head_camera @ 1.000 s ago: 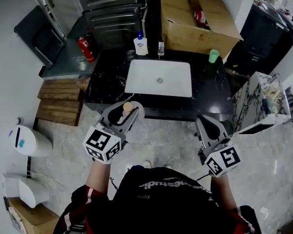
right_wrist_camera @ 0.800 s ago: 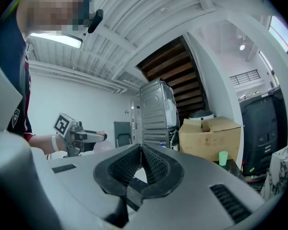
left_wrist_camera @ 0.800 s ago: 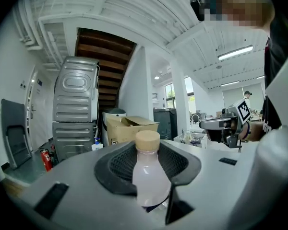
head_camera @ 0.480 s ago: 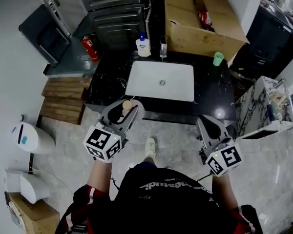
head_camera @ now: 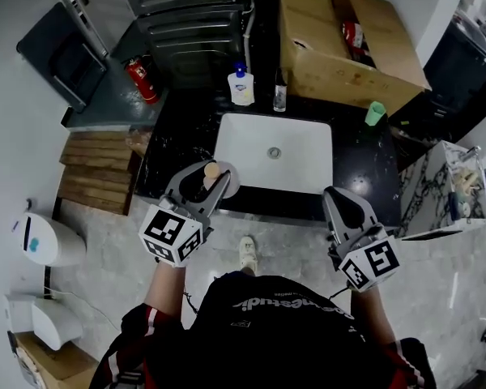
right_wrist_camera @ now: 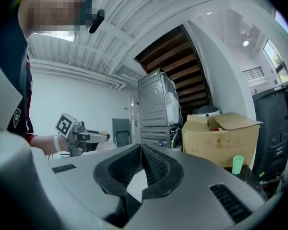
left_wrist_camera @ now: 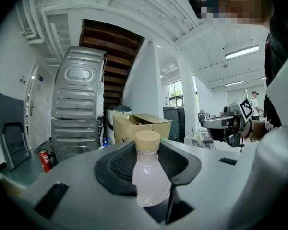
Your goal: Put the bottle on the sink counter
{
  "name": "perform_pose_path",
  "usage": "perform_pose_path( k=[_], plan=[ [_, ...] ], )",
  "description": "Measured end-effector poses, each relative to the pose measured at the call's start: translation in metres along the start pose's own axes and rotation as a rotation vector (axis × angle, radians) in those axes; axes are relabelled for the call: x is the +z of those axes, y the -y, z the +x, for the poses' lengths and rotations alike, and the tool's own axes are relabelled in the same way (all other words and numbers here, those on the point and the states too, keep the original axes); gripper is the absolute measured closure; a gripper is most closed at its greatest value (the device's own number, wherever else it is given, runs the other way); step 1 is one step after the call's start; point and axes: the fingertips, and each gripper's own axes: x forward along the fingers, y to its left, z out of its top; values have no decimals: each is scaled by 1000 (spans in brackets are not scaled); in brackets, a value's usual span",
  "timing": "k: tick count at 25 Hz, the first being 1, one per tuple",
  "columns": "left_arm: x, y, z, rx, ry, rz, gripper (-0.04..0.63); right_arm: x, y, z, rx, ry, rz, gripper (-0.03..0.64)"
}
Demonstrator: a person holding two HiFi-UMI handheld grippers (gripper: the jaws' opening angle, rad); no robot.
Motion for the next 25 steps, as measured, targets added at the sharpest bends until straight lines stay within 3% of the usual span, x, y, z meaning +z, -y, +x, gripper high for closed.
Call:
perform_pose_path(
  k=[15, 22, 25],
  plan=[
    [-9, -205, 51, 67, 2, 23, 448, 22, -4, 207, 67, 2, -25, 577],
    [-36, -273, 78, 109, -8, 35, 448, 3, 1, 280, 118, -4, -17, 577],
    [-53, -298, 92, 128, 18, 1, 448, -19, 6, 311, 134, -33, -31, 577]
  ],
)
